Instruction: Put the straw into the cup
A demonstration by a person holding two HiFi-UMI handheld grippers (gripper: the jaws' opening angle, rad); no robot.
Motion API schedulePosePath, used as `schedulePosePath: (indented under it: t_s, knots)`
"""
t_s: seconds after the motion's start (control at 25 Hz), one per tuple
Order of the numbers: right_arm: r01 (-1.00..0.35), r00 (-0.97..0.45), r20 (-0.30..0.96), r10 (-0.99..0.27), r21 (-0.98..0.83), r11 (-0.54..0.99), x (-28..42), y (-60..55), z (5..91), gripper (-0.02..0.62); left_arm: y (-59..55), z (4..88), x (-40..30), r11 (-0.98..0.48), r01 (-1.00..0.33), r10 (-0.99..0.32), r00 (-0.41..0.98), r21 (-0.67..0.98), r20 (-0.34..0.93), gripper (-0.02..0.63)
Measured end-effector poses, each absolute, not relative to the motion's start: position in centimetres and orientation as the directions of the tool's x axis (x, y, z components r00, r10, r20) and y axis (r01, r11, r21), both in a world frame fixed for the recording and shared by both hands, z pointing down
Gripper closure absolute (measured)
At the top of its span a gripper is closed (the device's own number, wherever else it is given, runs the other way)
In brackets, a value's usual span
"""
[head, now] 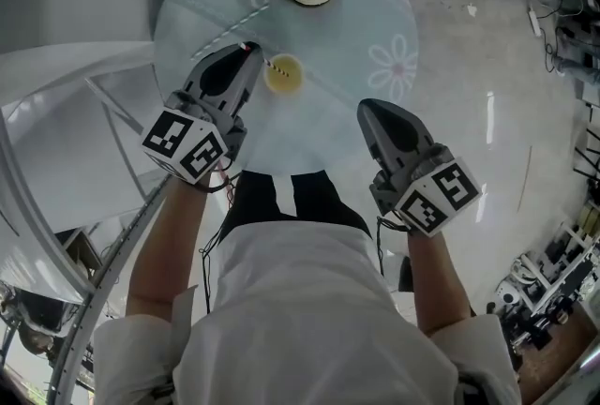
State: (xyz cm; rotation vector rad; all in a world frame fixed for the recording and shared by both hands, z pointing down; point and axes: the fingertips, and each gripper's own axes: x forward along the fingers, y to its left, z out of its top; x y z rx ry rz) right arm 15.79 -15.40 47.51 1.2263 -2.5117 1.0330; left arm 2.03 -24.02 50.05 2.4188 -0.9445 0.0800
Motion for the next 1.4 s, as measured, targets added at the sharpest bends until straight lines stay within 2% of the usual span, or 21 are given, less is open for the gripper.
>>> schedulePosePath:
  t_s: [0.32,1.04,1.12,1.24,1.4]
  knots:
    - [-0.748,-0.646,0.436,-0.626,-0.524,0.407,16.2,-14.8,48.7,0.575,-24.0,52.5,3.4,-0.619,-0.636,-0.576,0.767,0.462,0.284,0.575]
    - [-0.752,-0.638,0.436,-0.635,-0.532,0.39,15.9,-14.8,49.3,0.575,-25.3,53.9,3.4,-0.624,-0.615,-0.545,0.785,0.482,0.296,0.575]
    - [-0.751,-0.638,0.435,-0.636,-0.531,0.392,15.6,-14.8,49.1,0.575,-25.2,53.9,3.3,-0.622,-0.615,-0.542,0.785,0.485,0.301,0.557]
    - [-0.751,-0.639,0.431,-0.637,-0.529,0.396,15.2,-14.7,48.9,0.575,-25.1,54.2,2.8,-0.615,-0.622,-0.54,0.78,0.485,0.315,0.48]
    - [-0.75,-0.64,0.425,-0.64,-0.525,0.402,15.3,-14.9,48.7,0.575,-25.2,54.4,2.4,-0.601,-0.637,-0.549,0.768,0.482,0.33,0.451]
